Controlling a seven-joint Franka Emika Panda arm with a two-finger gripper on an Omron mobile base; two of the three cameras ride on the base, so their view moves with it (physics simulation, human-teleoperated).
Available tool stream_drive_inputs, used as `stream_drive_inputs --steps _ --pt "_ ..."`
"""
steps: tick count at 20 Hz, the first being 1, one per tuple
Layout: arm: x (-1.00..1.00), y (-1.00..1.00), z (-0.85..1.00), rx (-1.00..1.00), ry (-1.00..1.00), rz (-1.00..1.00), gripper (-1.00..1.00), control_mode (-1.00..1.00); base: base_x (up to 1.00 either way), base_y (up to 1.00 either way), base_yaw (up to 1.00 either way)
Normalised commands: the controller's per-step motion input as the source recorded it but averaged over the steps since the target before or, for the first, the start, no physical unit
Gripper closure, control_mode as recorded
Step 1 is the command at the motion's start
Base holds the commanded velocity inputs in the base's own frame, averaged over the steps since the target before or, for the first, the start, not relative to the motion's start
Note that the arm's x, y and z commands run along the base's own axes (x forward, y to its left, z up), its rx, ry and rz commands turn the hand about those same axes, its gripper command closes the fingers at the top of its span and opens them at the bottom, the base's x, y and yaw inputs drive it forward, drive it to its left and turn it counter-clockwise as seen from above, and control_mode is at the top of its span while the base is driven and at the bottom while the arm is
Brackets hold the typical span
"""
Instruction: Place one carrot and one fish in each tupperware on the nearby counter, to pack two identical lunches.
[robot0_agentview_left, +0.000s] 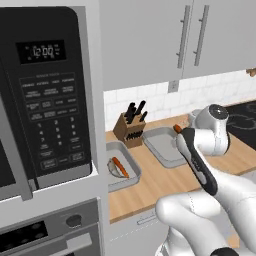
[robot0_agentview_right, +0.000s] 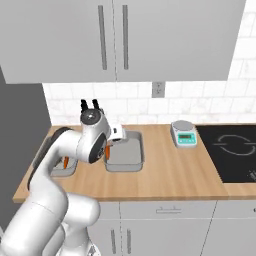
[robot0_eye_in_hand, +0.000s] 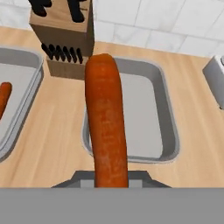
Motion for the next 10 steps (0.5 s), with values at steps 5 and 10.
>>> stream_drive_inputs --steps 5,10 --pt "0.61 0.10 -0.35 0.00 0.14 0.00 1.00 -1.00 0.00 0.00 0.00" --pt "0.44 -0.01 -0.24 0.01 0.00 0.05 1.00 -1.00 0.00 0.00 0.00"
